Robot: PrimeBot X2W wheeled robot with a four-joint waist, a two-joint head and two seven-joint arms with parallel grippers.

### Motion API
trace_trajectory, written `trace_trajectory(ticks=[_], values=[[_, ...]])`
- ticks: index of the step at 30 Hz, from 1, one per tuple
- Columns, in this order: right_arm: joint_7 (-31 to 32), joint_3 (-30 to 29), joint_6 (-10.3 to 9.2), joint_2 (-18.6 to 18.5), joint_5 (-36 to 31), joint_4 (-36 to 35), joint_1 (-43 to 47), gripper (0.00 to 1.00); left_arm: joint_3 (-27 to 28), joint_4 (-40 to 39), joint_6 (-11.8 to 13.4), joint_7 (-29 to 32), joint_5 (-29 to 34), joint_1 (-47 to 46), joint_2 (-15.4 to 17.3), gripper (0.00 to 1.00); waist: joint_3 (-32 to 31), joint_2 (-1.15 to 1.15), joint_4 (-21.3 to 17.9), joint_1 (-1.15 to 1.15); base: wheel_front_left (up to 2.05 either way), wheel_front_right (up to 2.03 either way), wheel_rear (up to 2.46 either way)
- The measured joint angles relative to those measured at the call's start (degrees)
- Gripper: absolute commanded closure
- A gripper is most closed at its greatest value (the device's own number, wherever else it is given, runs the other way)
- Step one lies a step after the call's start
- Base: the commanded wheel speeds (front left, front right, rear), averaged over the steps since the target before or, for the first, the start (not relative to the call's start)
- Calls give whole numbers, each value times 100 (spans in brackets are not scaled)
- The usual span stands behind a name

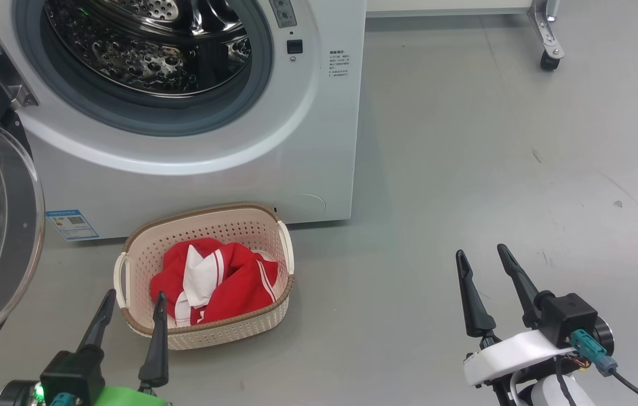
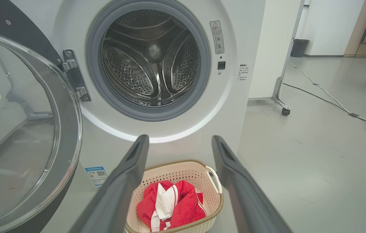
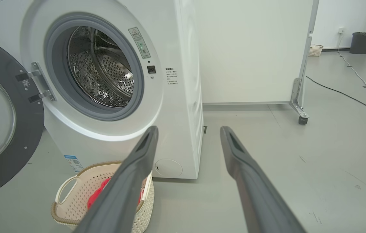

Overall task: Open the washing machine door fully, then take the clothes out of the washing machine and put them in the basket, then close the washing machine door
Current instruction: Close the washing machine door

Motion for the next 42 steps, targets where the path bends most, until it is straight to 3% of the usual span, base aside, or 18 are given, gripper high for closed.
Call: trace_trajectory(ticks=[26, 42], values=[[0, -19, -1, 0, 0, -1, -3, 0, 14, -60, 2, 1, 44, 2, -2, 0, 52, 0, 50, 0, -2, 2, 0], [0, -145, 0, 2, -58, 5, -1, 0, -51, -20, 2, 0, 53, 2, -12, 0, -4, 0, 337, 0, 0, 0, 0]])
